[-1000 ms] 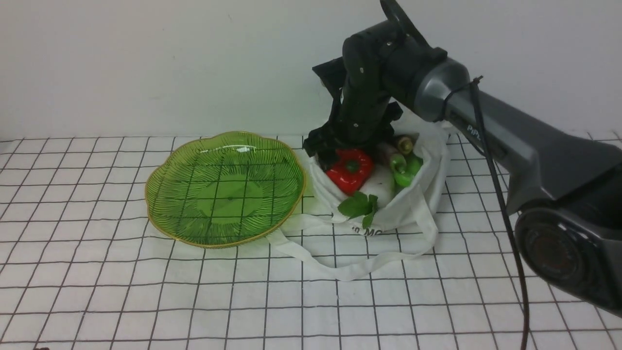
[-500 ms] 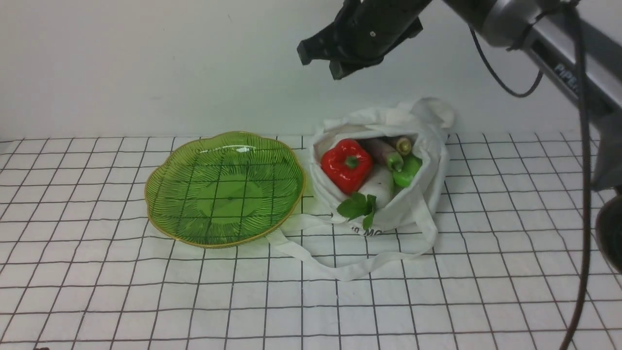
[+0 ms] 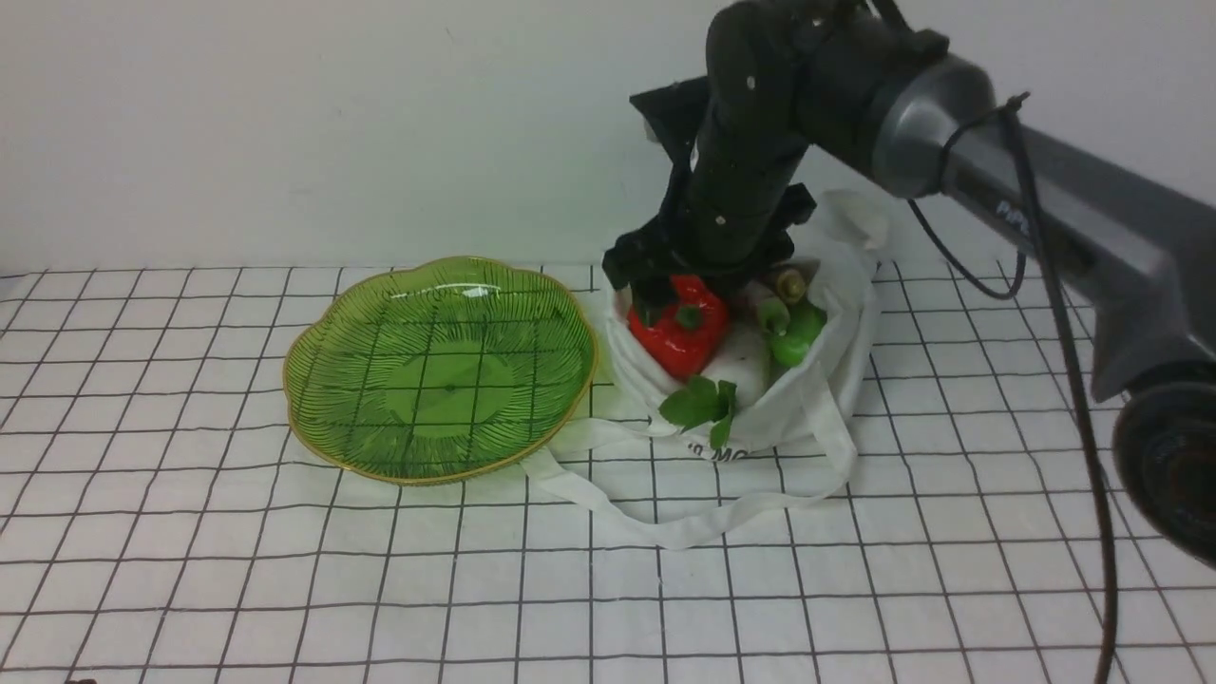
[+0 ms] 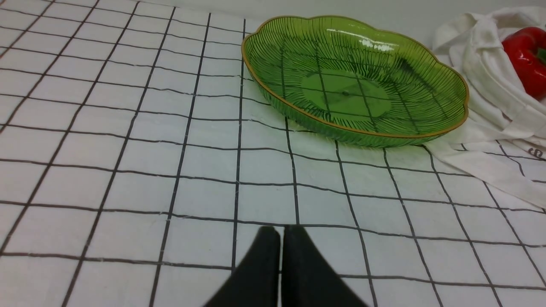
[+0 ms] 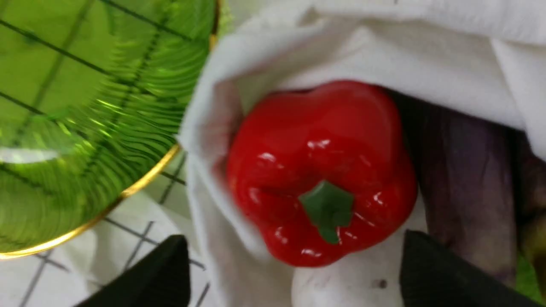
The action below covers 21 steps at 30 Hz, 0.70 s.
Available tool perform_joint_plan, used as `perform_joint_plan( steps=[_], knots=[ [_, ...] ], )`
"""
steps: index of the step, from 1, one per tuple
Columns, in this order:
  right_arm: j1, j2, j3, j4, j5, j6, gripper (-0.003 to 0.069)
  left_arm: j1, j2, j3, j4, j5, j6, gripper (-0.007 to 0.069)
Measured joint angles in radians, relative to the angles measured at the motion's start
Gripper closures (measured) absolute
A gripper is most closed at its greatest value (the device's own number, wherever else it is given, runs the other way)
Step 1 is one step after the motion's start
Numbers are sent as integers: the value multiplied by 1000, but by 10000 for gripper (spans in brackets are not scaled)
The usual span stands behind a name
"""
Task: Take vegetables from bag on white checkered tablecloth place on plate.
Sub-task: 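Reach for the red bell pepper in the white bag with the right gripper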
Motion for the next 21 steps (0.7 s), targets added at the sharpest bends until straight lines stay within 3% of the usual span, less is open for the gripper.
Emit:
perform_joint_plan(
  steps=[3, 9, 21],
  knots=[
    [0, 30, 1, -10, -28, -6, -17, 0, 0, 0, 0, 0, 0, 632],
    [0, 72, 1, -50, -93, -45, -32, 0, 0, 0, 0, 0, 0, 632],
    [0, 111, 1, -109, -137, -50, 58, 0, 0, 0, 0, 0, 0, 632]
  ],
)
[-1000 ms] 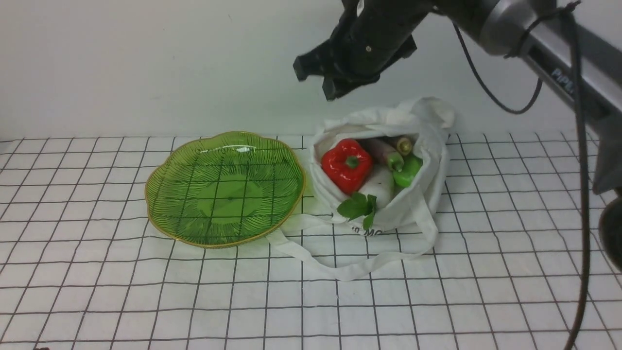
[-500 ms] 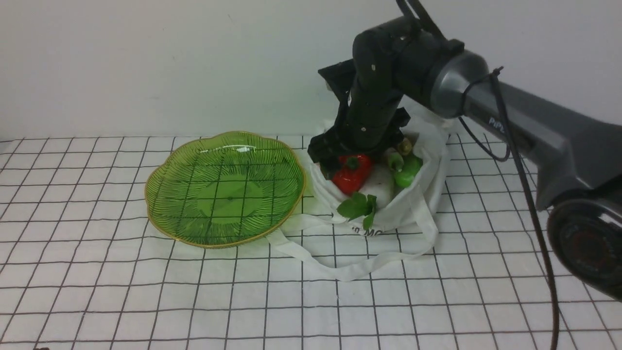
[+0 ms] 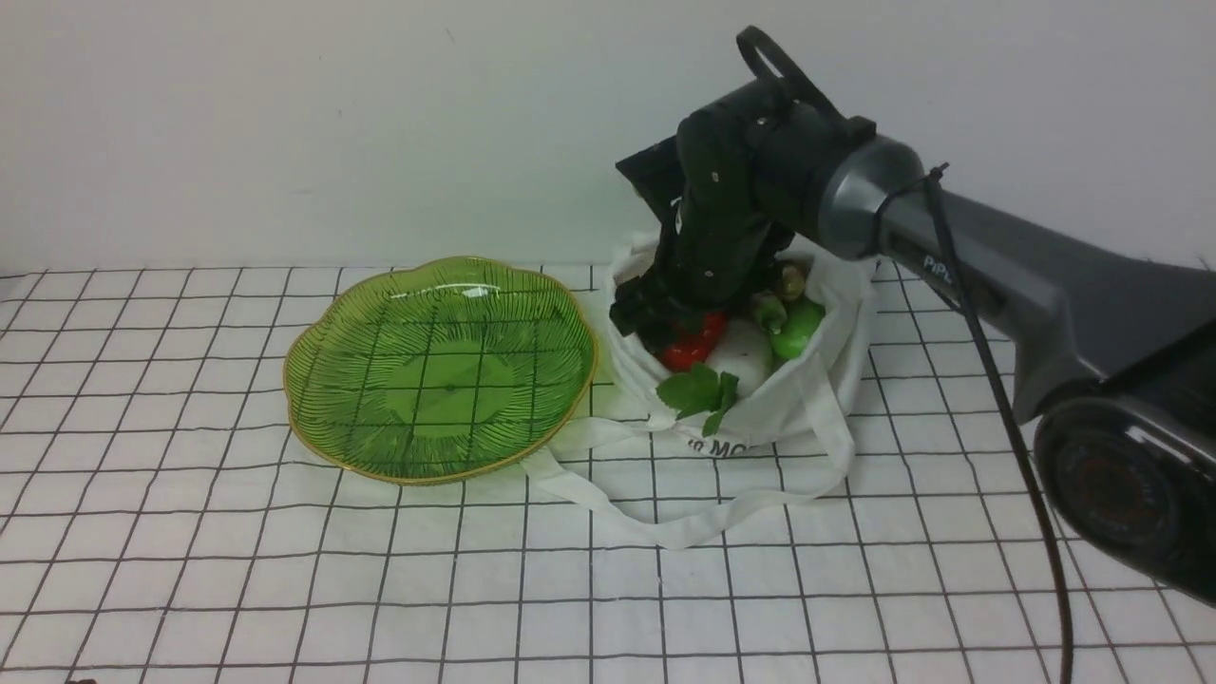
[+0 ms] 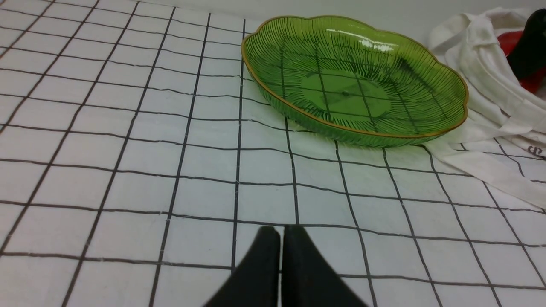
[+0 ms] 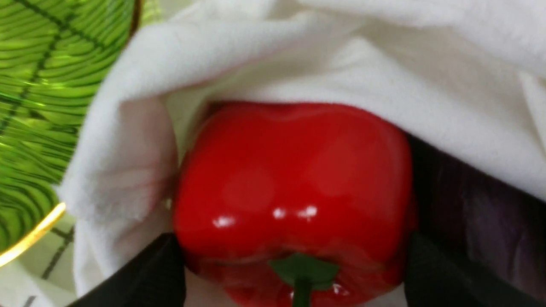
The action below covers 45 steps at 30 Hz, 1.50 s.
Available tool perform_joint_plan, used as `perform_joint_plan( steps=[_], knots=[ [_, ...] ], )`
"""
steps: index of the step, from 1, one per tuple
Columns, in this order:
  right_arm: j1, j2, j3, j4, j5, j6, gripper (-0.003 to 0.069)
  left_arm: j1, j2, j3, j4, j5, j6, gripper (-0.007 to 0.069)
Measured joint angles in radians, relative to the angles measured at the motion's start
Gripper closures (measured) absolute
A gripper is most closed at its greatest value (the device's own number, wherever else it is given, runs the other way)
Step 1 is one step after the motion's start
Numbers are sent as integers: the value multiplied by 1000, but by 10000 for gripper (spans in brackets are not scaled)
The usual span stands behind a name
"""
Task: Take vegetables from bag on white checkered tablecloth place on plate.
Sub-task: 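Reach for the red bell pepper in the white bag with the right gripper, then place the red bell pepper on the plate with the right gripper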
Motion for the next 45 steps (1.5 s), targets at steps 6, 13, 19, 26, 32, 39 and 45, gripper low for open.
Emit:
perform_joint_plan(
  steps=[6, 13, 19, 26, 32, 39, 45],
  knots=[
    [0, 1, -1, -5, 5, 0, 60, 0, 0, 0, 0, 0, 0, 632],
    [1, -44, 0, -4, 87, 5, 62, 0, 0, 0, 0, 0, 0, 632],
    [1, -114, 0, -4, 133, 5, 64, 0, 0, 0, 0, 0, 0, 632],
    [1, -217, 0, 23, 138, 15, 73, 0, 0, 0, 0, 0, 0, 632],
    [1, -344, 0, 235, 141, 66, 73, 0, 0, 0, 0, 0, 0, 632],
    [103, -200, 0, 445, -24, 5, 73, 0, 0, 0, 0, 0, 0, 632],
    [164, -46, 8, 441, -219, -18, 73, 0, 0, 0, 0, 0, 0, 632]
  ],
)
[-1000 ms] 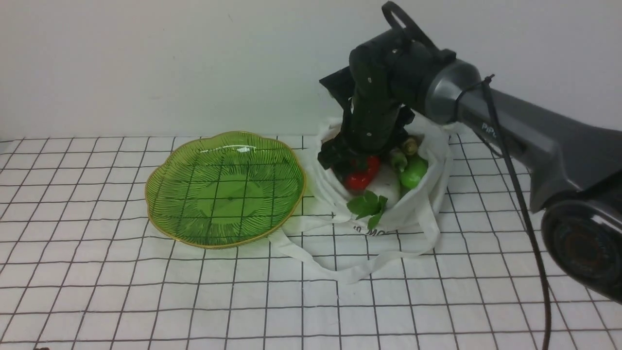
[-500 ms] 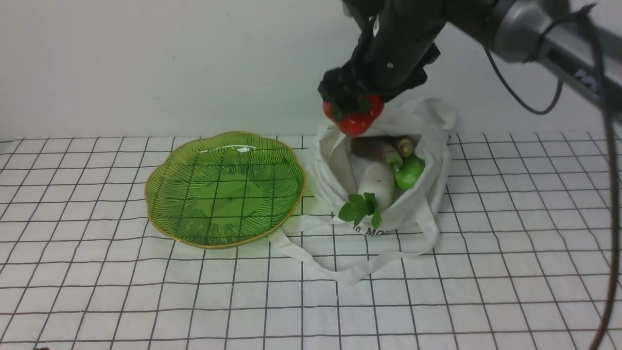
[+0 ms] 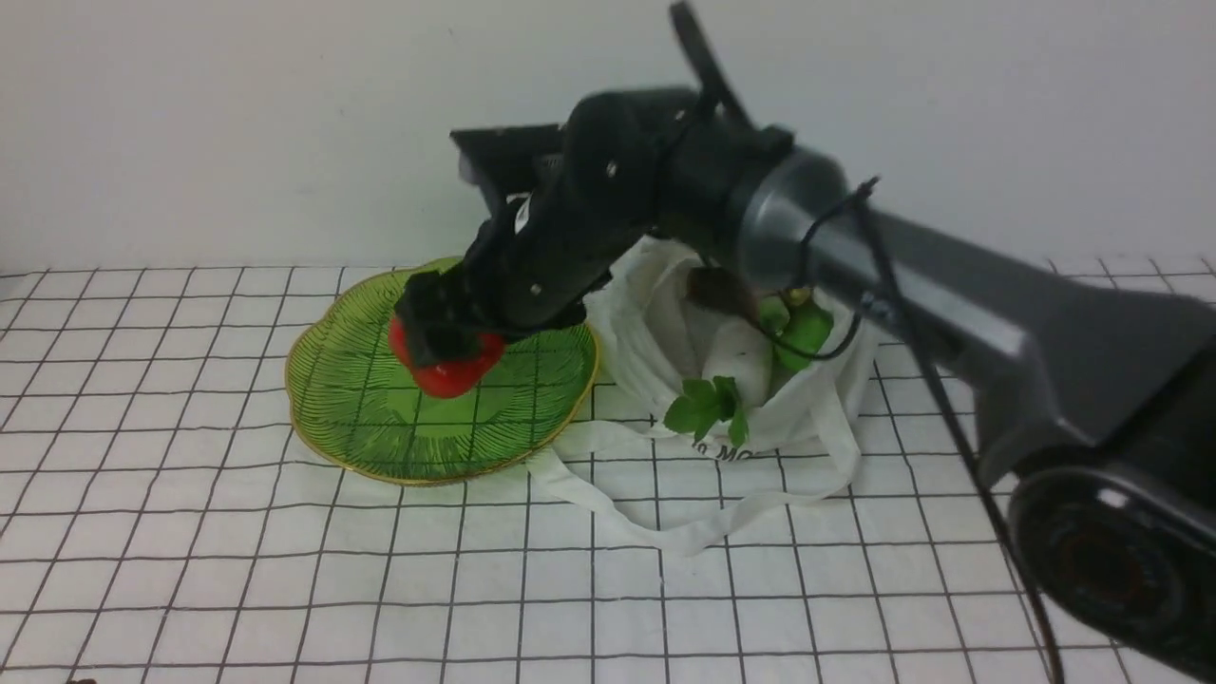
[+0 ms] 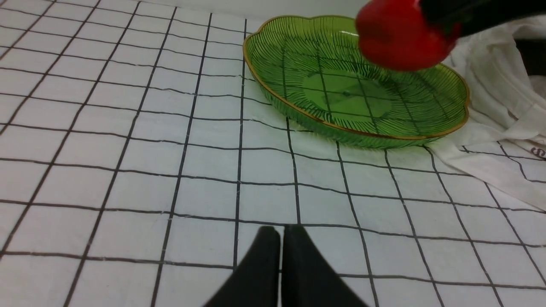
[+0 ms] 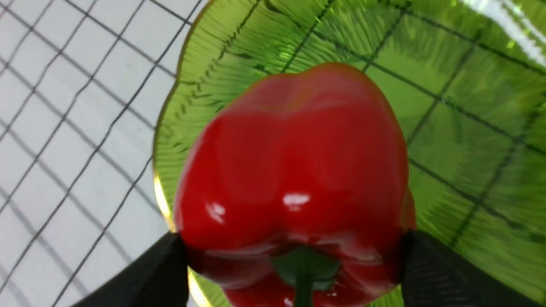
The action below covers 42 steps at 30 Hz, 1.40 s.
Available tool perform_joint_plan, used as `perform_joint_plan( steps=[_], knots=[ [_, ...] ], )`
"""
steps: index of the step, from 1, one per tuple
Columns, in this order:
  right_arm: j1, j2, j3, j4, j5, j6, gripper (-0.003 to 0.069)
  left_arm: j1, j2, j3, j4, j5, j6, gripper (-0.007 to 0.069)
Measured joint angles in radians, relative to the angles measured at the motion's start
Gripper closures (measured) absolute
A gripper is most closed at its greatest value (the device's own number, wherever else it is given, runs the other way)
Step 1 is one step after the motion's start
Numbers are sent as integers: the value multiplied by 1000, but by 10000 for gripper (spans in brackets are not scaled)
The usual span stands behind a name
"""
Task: Take vegetables from bag on white checkered tablecloth place on plate.
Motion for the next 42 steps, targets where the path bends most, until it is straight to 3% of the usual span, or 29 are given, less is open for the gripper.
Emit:
perform_joint_plan(
  steps=[2, 6, 8, 16, 20, 24, 28, 30, 36, 39, 42],
  knots=[
    [0, 21, 1, -5, -65, -1, 73, 0, 0, 0, 0, 0, 0, 632],
    [-4, 25, 2, -29, -173, -1, -13, 0, 0, 0, 0, 0, 0, 632],
    [-4, 22, 2, -32, -177, -1, -21, 0, 0, 0, 0, 0, 0, 632],
    [-4, -76, 2, -139, -12, -2, -23, 0, 0, 0, 0, 0, 0, 632],
    [-5, -247, 2, -240, 184, -3, 87, 0, 0, 0, 0, 0, 0, 632],
    [-5, -445, 4, -340, 338, -3, 294, 0, 0, 0, 0, 0, 0, 632],
    [-15, -650, 114, -407, 353, -3, 536, 0, 0, 0, 0, 0, 0, 632],
    [-20, -761, 214, -419, 359, -1, 618, 0, 0, 0, 0, 0, 0, 632],
    [-23, -1177, 669, -441, 340, 57, 671, 0, 0, 0, 0, 0, 0, 632],
    [-23, -1432, 1023, -445, 88, 100, 673, 0, 0, 0, 0, 0, 0, 632],
    [-23, -1637, 1374, -437, -269, 131, 673, 0, 0, 0, 0, 0, 0, 632]
  ],
)
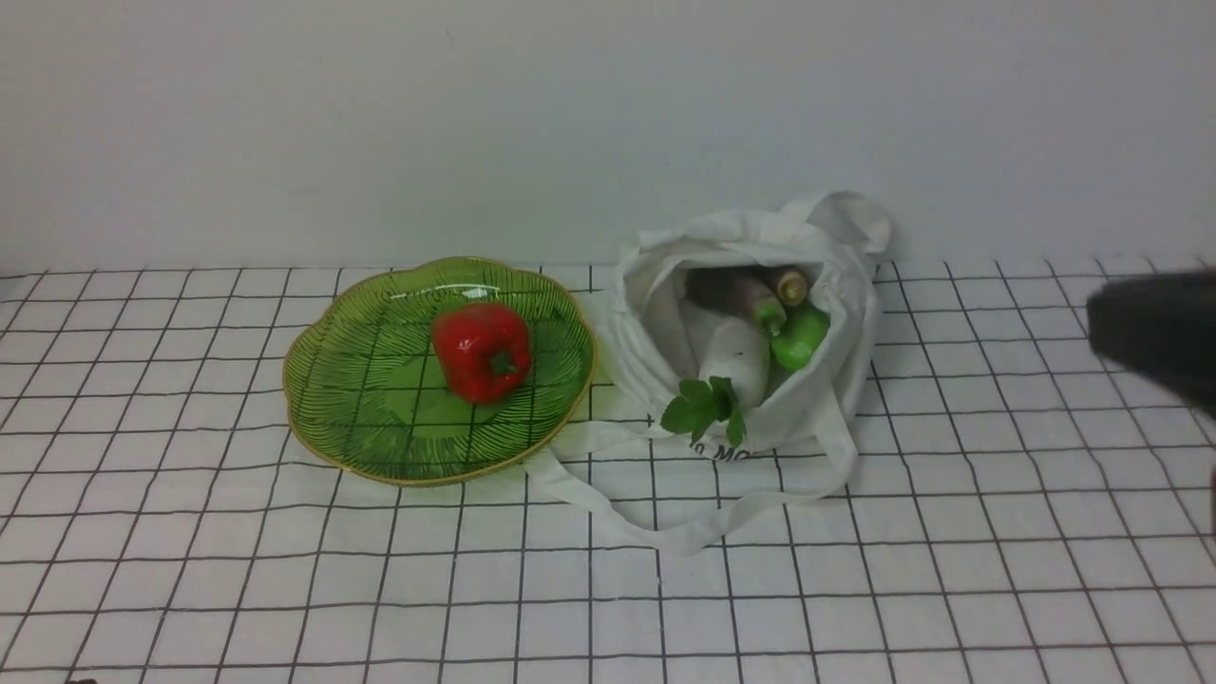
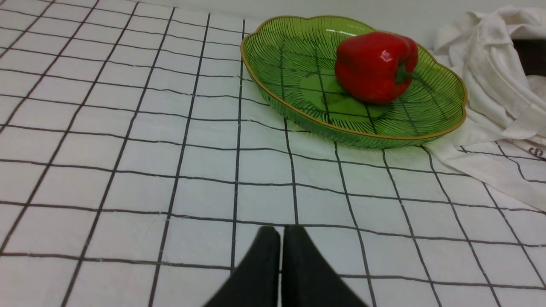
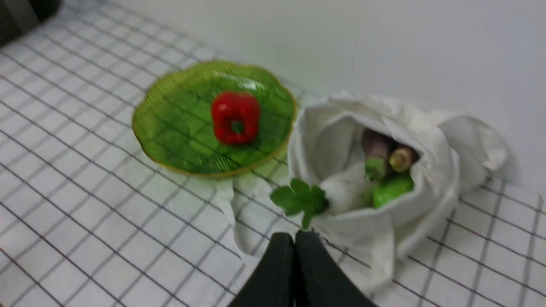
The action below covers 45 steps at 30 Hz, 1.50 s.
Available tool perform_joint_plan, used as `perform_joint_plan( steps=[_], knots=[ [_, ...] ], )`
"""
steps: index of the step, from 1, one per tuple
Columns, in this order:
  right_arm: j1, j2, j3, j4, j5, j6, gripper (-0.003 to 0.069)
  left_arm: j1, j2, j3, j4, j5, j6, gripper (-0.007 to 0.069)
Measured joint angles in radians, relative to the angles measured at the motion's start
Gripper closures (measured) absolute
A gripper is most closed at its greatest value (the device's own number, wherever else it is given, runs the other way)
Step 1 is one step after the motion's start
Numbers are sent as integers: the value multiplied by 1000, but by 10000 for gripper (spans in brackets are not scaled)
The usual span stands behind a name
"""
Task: Take vegetables from bag on white checkered tablecloth place on plate.
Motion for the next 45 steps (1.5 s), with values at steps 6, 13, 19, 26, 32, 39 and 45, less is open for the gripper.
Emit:
perform_joint_plan(
  steps=[6, 13, 19, 26, 32, 39, 45],
  knots=[
    [0, -156, 390, 32, -432, 31, 673, 0, 0, 0, 0, 0, 0, 632],
    [0, -154, 427, 32, -493, 41, 673, 0, 0, 0, 0, 0, 0, 632],
    [0, -154, 427, 32, -493, 41, 673, 0, 0, 0, 0, 0, 0, 632],
    [0, -154, 427, 32, -473, 41, 673, 0, 0, 0, 0, 0, 0, 632],
    [-2, -166, 443, 32, -472, 41, 673, 0, 0, 0, 0, 0, 0, 632],
    [-248, -350, 611, 51, -465, 40, 673, 0, 0, 0, 0, 0, 0, 632],
    [-486, -577, 756, 54, -372, 40, 673, 0, 0, 0, 0, 0, 0, 632]
  ],
)
